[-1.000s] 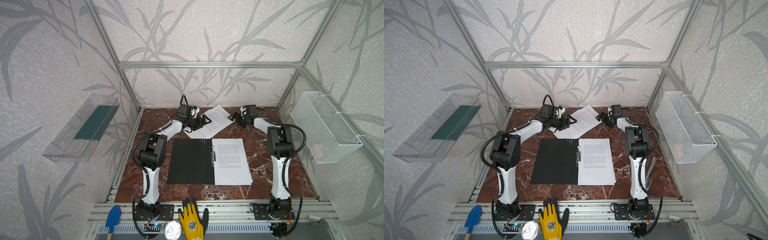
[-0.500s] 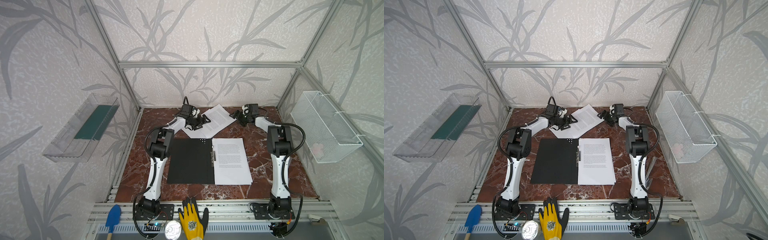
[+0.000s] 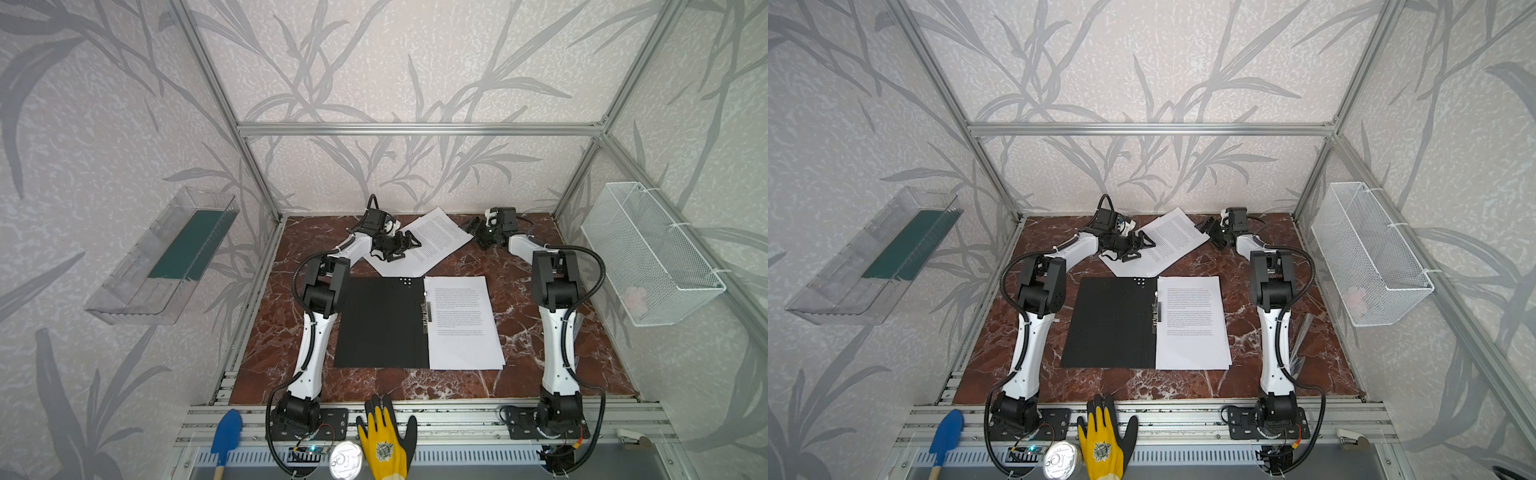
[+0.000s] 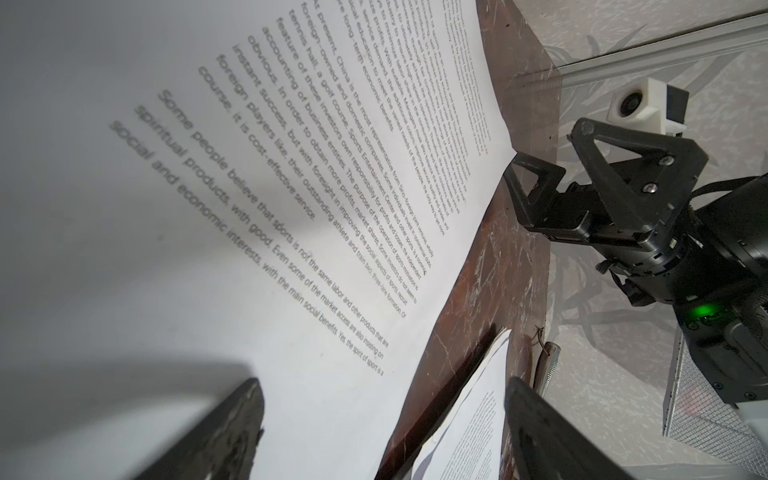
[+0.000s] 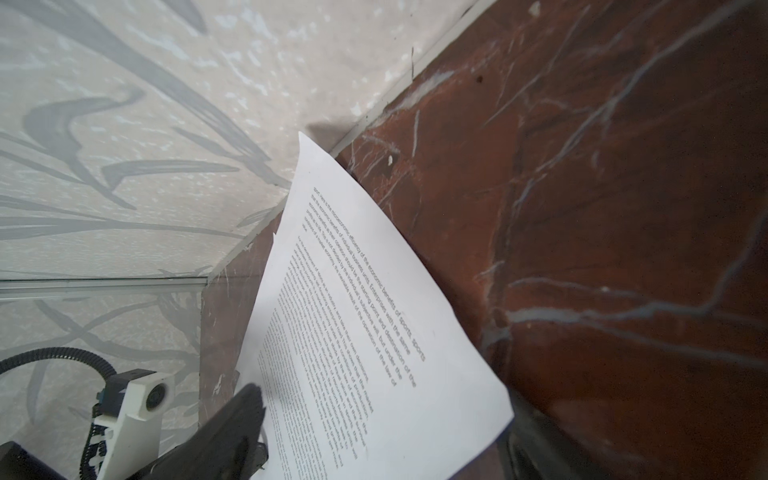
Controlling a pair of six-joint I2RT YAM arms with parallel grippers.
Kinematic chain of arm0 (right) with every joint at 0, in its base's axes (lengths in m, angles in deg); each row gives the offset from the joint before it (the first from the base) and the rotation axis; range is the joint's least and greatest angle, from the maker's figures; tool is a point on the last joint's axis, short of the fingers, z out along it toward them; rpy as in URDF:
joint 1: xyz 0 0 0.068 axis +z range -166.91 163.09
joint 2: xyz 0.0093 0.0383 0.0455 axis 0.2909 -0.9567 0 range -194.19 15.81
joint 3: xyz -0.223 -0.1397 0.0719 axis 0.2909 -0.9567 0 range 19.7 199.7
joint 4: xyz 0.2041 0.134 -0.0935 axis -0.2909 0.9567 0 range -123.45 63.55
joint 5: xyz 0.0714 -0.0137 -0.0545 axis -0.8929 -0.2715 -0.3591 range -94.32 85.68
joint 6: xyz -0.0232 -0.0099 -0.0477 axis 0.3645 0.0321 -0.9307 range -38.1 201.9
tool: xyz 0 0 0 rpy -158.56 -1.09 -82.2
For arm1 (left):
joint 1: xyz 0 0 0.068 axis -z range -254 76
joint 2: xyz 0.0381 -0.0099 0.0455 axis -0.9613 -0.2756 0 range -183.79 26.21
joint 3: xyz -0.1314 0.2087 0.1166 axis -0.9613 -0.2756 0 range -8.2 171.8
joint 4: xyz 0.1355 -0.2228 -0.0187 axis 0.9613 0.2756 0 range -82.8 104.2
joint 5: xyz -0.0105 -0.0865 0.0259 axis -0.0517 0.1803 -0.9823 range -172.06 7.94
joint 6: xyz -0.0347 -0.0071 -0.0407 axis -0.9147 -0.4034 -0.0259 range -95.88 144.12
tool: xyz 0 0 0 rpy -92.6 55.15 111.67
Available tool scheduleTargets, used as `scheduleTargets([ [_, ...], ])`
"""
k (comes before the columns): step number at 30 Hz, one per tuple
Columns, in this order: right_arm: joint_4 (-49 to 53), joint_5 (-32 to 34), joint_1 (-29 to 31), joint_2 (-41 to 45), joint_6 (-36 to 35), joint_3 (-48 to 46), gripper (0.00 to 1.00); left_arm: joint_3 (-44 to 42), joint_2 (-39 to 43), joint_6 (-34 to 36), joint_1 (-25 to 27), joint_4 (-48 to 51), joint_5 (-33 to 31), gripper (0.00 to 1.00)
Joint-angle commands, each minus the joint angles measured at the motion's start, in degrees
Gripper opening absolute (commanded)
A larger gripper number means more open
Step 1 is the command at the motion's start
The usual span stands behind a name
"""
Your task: Put the files into the folder
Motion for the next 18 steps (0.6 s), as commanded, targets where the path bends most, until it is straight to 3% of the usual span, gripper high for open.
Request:
scheduleTargets([
  [1, -6.2, -2.3, 1.4, 0.2, 2.8, -2.1, 0.85, 0.3, -3.4, 1.1, -0.3, 4.6, -1.4, 0.92],
  [6, -10.9, -2.4, 3.0, 3.3, 3.9, -4.4, 0.81, 0.2, -3.8, 0.6, -0.3, 4.3, -1.4, 0.92],
  [18, -7.0, 3.0, 8.2, 6.5, -1.5, -4.1, 0.77, -1.1, -4.1, -0.6, -0.5, 1.9, 0.0, 0.92],
])
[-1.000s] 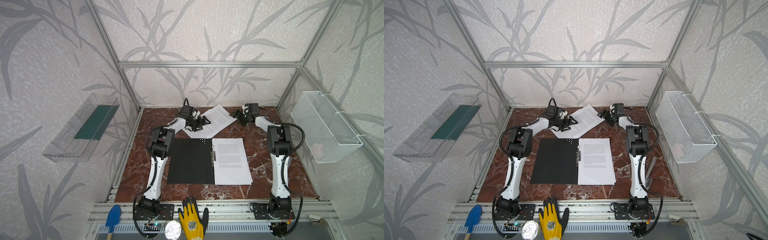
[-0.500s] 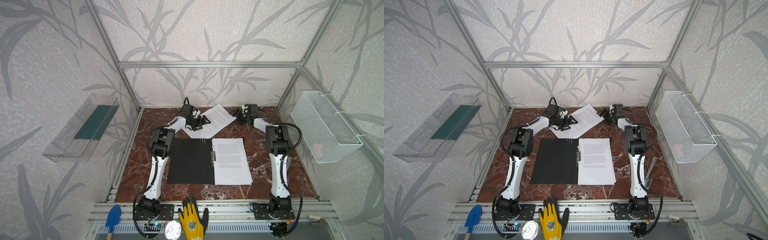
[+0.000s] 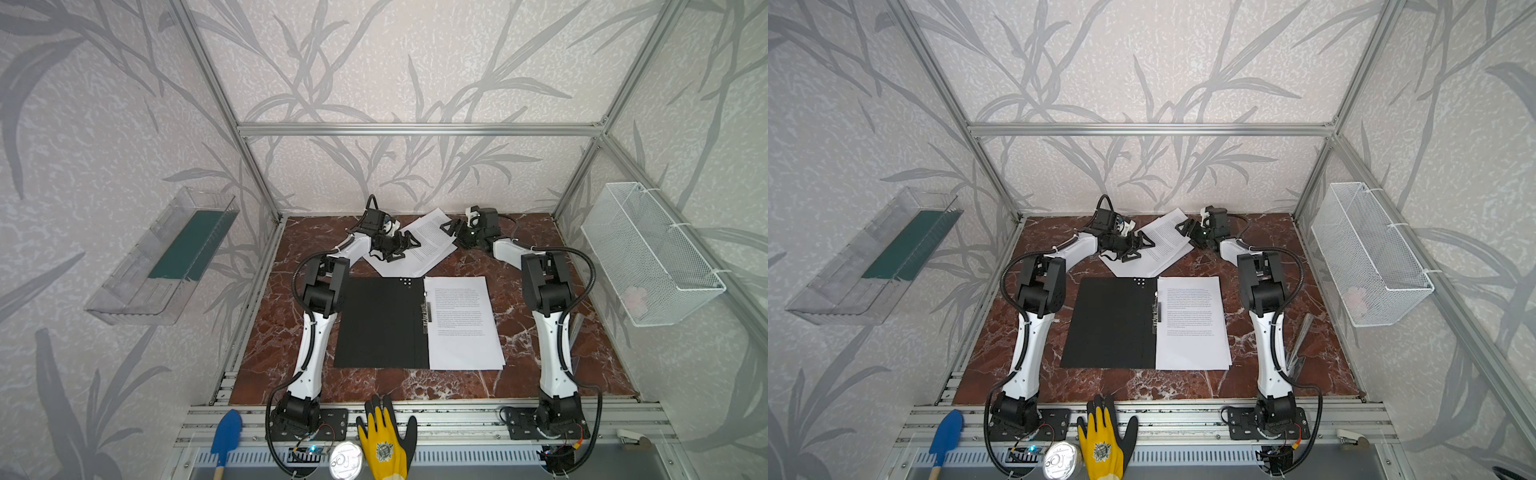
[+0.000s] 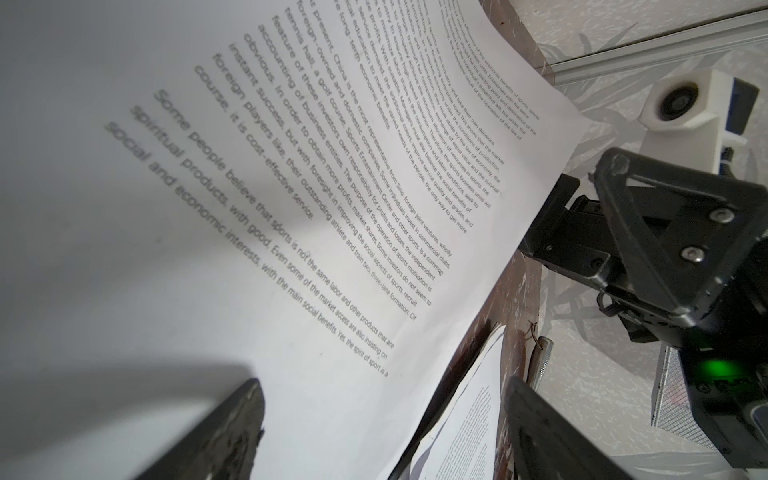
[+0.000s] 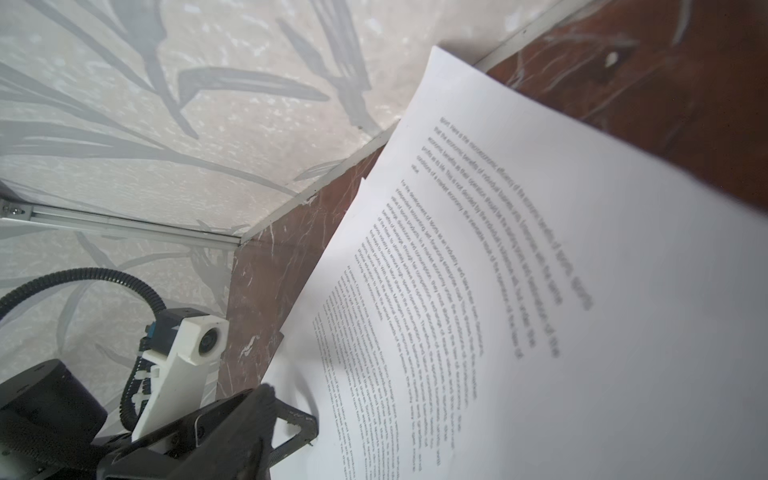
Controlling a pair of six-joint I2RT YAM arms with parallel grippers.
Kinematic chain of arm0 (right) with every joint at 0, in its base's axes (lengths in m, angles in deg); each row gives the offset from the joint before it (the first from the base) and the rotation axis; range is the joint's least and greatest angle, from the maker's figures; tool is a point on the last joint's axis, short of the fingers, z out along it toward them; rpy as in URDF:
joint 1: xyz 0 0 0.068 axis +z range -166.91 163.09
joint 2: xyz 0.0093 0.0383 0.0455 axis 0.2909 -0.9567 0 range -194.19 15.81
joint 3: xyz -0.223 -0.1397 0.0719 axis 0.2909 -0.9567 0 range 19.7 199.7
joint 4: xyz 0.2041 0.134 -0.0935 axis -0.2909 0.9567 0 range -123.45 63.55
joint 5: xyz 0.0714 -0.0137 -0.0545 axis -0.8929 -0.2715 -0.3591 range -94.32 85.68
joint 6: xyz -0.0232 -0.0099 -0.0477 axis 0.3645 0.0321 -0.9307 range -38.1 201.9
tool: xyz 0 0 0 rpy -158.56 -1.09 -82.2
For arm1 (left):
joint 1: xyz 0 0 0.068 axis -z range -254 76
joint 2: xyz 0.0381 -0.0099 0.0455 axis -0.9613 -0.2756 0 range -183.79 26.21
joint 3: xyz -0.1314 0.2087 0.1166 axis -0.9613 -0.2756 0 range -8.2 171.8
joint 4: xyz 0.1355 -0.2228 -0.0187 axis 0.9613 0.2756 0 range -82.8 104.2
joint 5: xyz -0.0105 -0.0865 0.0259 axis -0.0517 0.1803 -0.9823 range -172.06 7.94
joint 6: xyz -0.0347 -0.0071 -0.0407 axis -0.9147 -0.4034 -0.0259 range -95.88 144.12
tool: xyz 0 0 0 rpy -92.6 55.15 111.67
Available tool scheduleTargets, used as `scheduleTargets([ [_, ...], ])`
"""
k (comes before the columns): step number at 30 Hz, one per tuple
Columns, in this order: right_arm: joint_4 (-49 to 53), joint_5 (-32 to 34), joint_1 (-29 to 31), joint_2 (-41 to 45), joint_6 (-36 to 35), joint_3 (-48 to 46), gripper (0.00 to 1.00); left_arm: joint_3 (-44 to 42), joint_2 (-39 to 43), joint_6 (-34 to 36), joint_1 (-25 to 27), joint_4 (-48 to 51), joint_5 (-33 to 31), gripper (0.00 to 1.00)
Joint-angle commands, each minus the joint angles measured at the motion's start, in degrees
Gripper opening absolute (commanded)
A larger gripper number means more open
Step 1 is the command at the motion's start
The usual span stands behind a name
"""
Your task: Put the files into the folder
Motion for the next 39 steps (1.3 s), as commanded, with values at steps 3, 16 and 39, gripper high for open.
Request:
scheduleTargets([
  [3, -0.4, 2.1, 1.6, 1.9, 1.0, 0.8, 0.76, -2.0, -3.4, -0.8, -0.1, 1.4, -1.1, 0.92],
  [16, -13.0, 19.8, 8.8, 7.7, 14.4, -13.7, 0.47, -3.5, -2.5, -2.1, -0.4, -0.7, -0.1, 0.92],
  [39, -2.7, 21.2, 14.2, 20.4, 3.0, -8.2, 0.0, -22.2, 32.6, -23.6, 0.0, -31.0, 0.3, 0.92],
])
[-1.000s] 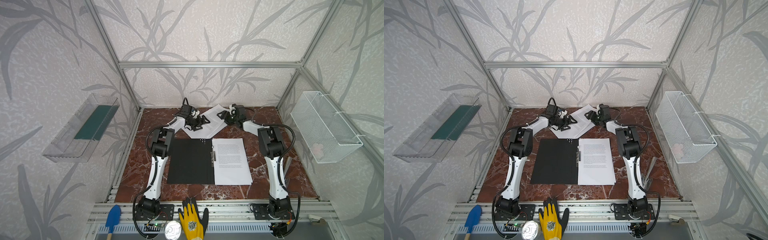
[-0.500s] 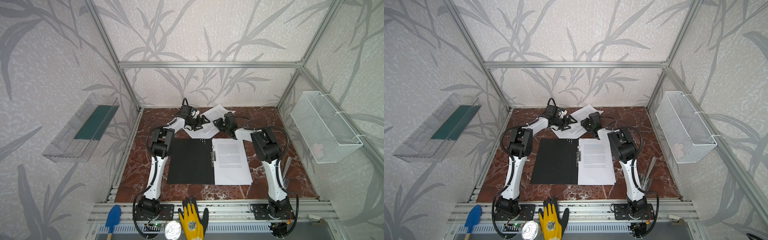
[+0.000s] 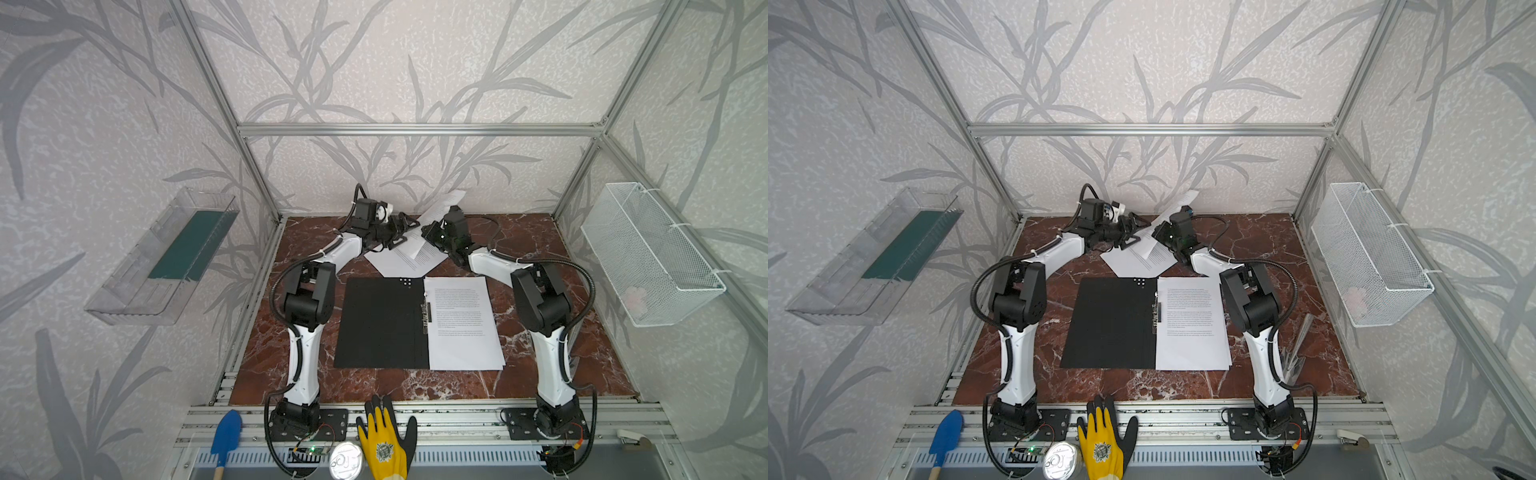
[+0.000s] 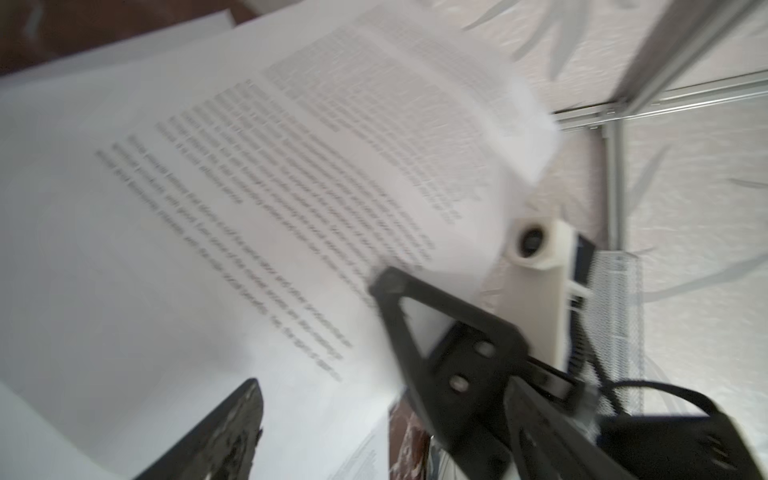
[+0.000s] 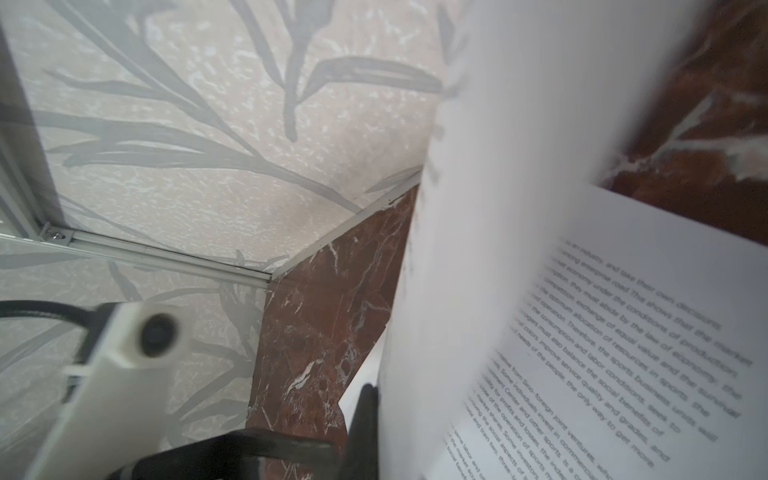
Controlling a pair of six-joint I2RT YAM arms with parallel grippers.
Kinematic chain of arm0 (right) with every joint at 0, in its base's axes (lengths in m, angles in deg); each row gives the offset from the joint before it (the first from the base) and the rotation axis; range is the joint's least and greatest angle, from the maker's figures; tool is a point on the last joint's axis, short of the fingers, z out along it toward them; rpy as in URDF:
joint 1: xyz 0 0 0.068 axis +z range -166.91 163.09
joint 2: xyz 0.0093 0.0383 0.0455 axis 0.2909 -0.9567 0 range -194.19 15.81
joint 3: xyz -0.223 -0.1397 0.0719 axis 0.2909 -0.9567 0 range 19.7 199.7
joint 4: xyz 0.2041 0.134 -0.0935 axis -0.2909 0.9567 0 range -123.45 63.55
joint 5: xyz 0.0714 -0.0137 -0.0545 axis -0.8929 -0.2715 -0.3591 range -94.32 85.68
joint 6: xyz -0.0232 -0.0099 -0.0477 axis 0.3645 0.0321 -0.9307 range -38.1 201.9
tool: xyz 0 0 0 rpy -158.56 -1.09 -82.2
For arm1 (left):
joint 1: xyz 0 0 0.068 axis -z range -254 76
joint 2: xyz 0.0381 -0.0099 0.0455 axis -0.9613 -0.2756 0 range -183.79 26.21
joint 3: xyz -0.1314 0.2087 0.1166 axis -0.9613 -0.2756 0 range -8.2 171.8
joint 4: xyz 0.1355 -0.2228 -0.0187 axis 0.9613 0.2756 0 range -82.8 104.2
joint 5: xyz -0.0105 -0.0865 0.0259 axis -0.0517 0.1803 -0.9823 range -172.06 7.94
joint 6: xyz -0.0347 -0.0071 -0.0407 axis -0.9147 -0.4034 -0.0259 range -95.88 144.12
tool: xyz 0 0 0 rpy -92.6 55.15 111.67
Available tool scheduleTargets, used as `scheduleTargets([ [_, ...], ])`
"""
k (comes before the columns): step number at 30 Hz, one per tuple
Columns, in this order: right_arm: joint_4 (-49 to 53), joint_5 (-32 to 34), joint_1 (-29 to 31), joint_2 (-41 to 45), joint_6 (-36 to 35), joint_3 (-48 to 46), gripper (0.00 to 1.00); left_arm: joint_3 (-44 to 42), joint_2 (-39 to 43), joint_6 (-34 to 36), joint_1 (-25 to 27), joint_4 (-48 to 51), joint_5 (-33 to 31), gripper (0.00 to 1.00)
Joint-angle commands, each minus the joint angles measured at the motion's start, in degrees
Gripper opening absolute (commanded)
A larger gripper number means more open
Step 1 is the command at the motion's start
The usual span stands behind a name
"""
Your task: Put the files into the folder
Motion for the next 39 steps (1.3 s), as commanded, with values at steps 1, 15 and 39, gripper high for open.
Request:
scheduleTargets([
  [1, 5.1, -3.6, -0.2, 8.0, -6.6, 1.9, 0.0, -7.7, 13.2, -4.9, 0.3, -10.9, -1.6, 0.92],
  [15, 34.0, -16.8, 8.9, 29.2, -24.7, -1.8, 0.0, -52.2, 63.1, -0.7, 8.7, -2.2, -21.9, 0.92],
  [39, 57.8, 7.9, 2.1, 45.0, -41.9, -35.0, 0.0, -45.0, 93.1, 31.0, 13.3, 45.9, -33.1, 0.99],
])
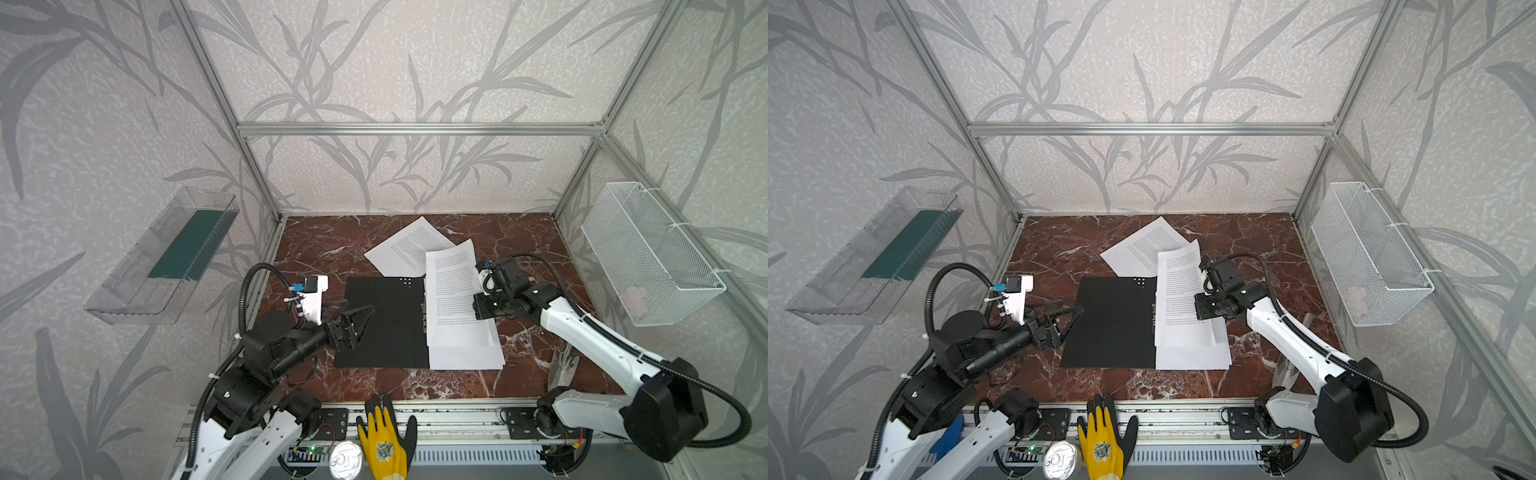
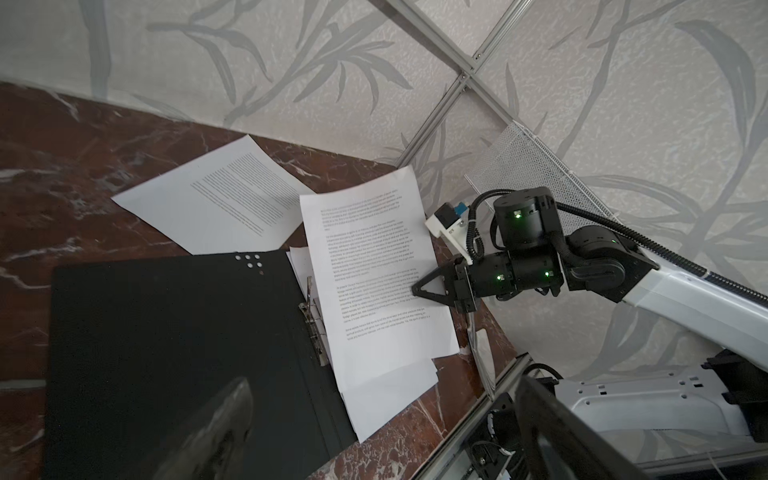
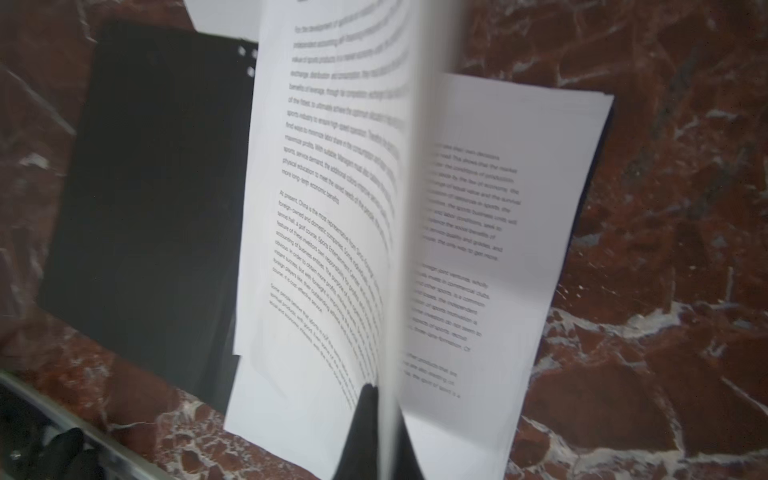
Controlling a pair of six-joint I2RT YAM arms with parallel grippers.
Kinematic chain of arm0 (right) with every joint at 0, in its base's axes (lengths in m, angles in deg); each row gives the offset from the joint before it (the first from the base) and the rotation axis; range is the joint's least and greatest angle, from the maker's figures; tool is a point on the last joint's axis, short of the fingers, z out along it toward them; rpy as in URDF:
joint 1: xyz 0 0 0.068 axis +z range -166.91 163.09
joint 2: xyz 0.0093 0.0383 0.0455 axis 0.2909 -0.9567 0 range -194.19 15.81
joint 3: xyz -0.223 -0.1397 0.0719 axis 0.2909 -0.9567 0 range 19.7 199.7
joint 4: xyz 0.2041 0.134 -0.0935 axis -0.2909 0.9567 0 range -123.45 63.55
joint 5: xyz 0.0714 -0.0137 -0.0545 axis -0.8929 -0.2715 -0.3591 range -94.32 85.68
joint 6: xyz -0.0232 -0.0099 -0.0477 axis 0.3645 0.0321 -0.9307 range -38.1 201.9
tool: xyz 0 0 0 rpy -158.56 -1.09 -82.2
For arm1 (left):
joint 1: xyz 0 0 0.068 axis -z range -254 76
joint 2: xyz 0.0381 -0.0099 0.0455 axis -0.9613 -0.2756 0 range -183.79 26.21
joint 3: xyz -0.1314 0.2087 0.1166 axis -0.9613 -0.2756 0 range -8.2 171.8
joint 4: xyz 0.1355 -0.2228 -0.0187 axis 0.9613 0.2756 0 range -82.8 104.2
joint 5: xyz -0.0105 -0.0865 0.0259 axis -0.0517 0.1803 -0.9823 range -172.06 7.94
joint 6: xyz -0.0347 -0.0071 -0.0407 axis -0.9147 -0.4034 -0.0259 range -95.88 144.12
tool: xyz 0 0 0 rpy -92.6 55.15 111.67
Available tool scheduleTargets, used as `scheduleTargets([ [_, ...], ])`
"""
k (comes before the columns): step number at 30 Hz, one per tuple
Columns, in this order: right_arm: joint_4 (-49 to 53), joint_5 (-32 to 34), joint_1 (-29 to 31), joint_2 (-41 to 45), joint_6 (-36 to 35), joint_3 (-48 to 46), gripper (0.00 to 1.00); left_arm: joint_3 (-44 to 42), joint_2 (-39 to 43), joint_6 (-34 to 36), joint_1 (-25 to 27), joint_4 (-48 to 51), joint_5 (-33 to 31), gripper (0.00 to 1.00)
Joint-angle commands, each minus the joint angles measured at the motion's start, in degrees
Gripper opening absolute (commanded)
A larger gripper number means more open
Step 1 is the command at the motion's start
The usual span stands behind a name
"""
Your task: Put the files into the folder
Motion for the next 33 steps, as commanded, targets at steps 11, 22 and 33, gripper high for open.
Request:
scheduleTargets([
  [11, 2.2, 9.6, 4.0, -5.3, -4.4, -1.6, 0.0, -3.5, -0.3, 8.1, 0.1, 8.9, 0.8, 0.99],
  [22, 1.8, 10.3, 7.3, -3.6, -4.3, -2.9, 0.0, -3.7, -0.5, 8.0, 0.0, 8.7, 0.1, 0.99],
  [33, 2.2, 10.7, 8.9, -3.4, -4.1, -3.2, 0.0, -3.8, -1.0, 8.0, 0.1, 8.7, 0.0, 0.99],
])
